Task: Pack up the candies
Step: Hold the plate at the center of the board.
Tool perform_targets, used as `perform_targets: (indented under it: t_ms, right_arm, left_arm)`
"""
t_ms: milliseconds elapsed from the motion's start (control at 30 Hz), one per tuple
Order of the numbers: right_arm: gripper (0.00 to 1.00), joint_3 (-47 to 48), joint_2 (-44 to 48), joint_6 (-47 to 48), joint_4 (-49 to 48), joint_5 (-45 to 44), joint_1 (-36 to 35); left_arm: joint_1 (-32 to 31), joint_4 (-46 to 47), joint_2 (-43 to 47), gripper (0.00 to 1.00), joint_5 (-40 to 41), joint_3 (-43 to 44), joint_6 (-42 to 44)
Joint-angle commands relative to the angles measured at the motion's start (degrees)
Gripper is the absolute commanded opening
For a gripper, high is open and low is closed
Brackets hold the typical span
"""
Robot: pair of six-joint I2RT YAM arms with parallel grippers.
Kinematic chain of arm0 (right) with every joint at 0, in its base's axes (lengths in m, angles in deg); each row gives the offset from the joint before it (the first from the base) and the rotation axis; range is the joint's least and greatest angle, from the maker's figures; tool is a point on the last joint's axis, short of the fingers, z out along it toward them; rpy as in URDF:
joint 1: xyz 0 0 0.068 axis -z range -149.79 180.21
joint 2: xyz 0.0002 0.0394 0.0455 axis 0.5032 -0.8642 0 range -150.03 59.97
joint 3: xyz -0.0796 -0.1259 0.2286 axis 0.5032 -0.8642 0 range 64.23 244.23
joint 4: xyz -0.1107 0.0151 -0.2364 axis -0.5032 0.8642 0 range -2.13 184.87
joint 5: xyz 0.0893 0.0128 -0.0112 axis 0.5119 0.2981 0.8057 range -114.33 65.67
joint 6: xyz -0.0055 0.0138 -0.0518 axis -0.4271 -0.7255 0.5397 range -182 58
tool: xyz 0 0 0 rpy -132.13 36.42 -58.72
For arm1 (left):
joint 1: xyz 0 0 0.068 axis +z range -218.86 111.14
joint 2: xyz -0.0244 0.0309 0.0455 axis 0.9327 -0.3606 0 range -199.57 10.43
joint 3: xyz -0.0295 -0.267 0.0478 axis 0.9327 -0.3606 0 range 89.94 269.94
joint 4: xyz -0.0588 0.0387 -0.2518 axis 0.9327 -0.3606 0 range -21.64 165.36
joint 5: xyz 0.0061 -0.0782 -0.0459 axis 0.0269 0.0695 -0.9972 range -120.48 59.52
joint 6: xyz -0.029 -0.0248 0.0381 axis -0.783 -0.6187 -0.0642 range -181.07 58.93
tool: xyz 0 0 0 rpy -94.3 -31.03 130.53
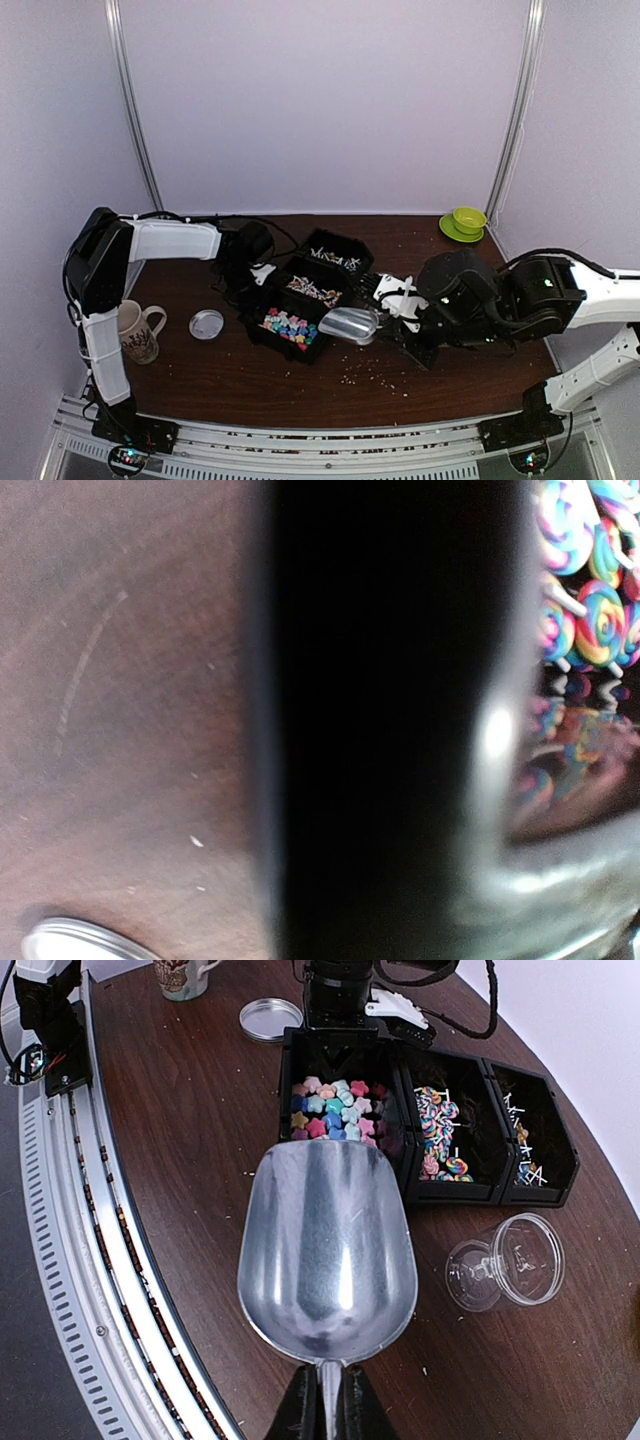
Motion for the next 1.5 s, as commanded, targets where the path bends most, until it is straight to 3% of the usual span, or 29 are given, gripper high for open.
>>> perform_targets:
  t_ms: [0,433,1000,1167,1333,1467]
  right_arm:
    - [0.00,3.4,-0.4,0.7,2.0,-1.8,0.2]
    - [0.00,5.1,1.0,0.2,3.1,-2.6,0.3]
    - [0.00,8.7,0.0,-0.1,5.9,-3.6,0.2]
    - [0.00,13.0,-3.4,0.8,10.1,-4.5,0.3]
    - [0.00,16.8,-8.0,2.3,14.1,-4.3,0.8]
    - [0.00,19.0,-12.3,3.4,15.8,-4.7,0.8]
  left_arm:
    - [0.2,6.1,3.8,0.00,-11.2,-3.7,-2.0]
    - [2.0,16.2,6.3,0.00,-26.2,-11.1,-3.2]
    - [2.1,36.8,4.7,0.00,-44.1,-19.5,-14.5]
    - [3.0,30.9,8.5,0.00,-38.4,-17.7,-11.2]
    - [3.0,16.9,13.3,0.00,-22.7,-13.1,-5.4]
    - [3.0,10.6,16.1,0.00,-15.5,-11.2,-2.9]
